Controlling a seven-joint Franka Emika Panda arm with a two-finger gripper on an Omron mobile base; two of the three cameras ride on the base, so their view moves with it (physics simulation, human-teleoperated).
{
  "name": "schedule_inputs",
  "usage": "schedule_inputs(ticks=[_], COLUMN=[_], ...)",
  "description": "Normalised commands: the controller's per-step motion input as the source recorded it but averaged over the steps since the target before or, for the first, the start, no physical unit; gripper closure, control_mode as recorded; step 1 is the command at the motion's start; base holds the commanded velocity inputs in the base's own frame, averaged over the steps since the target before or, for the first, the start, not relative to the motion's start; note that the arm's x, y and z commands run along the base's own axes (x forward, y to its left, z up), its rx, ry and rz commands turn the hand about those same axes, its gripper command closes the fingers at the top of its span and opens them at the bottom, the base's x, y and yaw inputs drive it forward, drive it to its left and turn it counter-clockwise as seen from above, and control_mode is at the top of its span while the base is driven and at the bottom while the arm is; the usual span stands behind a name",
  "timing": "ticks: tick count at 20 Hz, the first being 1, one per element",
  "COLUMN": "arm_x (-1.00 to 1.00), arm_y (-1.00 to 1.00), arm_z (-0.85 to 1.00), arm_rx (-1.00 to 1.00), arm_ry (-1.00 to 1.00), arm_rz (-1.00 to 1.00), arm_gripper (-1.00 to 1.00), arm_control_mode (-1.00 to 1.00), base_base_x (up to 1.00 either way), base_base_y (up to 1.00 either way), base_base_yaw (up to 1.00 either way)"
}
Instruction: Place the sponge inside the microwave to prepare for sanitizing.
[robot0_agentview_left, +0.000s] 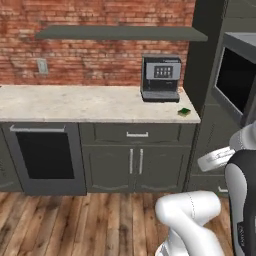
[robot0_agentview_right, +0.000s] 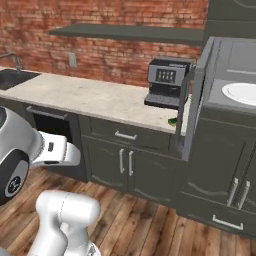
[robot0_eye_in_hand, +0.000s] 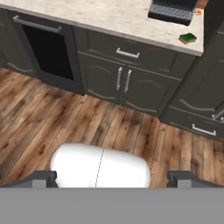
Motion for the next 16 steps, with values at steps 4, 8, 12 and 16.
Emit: schedule_inputs(ticks=[4, 8, 12, 16], arm_x=[0.00, 0.00, 0.00, 0.00], arm_y=[0.00, 0.00, 0.00, 0.00], arm_z=[0.00, 0.00, 0.00, 0.00], arm_rx=[0.00, 0.00, 0.00, 0.00], arm_ry=[0.00, 0.00, 0.00, 0.00], arm_rz=[0.00, 0.00, 0.00, 0.00], arm_gripper=[-1.00, -1.00, -1.00, -1.00], arm_control_mode=[1.00, 1.00, 1.00, 1.00], base_base_x=[0.64, 0.68, 0.70, 0.59], base_base_y=[0.25, 0.37, 0.40, 0.49], base_base_yaw=[-0.38, -0.35, -0.33, -0.31])
